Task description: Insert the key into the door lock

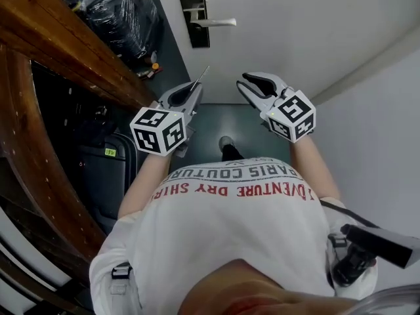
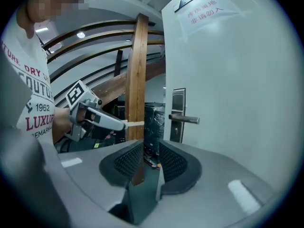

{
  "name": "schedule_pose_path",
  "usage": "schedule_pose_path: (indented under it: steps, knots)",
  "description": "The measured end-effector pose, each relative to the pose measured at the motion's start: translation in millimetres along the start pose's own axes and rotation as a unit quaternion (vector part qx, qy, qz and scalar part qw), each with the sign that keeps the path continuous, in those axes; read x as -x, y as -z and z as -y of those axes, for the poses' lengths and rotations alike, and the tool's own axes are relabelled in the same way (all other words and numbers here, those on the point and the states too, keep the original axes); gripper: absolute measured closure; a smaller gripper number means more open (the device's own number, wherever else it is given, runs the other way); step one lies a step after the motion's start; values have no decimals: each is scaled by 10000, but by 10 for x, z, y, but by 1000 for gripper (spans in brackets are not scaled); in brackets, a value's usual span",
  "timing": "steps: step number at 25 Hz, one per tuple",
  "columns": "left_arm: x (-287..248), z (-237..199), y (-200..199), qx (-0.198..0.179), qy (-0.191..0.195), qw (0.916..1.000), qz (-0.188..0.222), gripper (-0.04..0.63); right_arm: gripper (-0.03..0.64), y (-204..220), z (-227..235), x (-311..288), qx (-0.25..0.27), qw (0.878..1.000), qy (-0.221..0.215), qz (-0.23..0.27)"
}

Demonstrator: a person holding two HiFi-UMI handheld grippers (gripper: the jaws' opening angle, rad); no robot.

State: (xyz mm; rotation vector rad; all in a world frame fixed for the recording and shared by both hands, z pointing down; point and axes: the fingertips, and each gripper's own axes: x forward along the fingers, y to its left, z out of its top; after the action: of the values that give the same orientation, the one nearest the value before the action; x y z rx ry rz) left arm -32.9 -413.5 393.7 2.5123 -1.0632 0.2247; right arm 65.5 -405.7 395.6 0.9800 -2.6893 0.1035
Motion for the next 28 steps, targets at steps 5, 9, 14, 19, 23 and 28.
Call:
schedule_pose_path:
  steps: [5, 9, 14, 19, 23, 28]
  knots:
    - [-330, -293, -161, 287, -72, 9996, 36, 572, 472, -432, 818, -396, 559, 9974, 388, 248]
    - [-481, -479, -247, 190, -230, 9995, 66, 572, 457, -648, 1223, -695, 1026, 9931, 521, 236]
    - [-583, -650, -207, 412, -273, 9988, 22, 572, 440, -570, 1405, -1021, 1064, 9938, 334, 42]
    - [-675, -801, -106, 722, -306, 9969, 2, 572, 442, -483, 1461, -1144, 887, 9956, 288, 72]
    - [-714, -853, -72, 974, -246, 9949, 44, 572, 442, -471, 1462, -1141, 851, 9960, 280, 75]
    - [-753, -966, -274, 934, -376, 9942, 369, 572, 442, -472, 1464, -1153, 801, 9962, 329, 83]
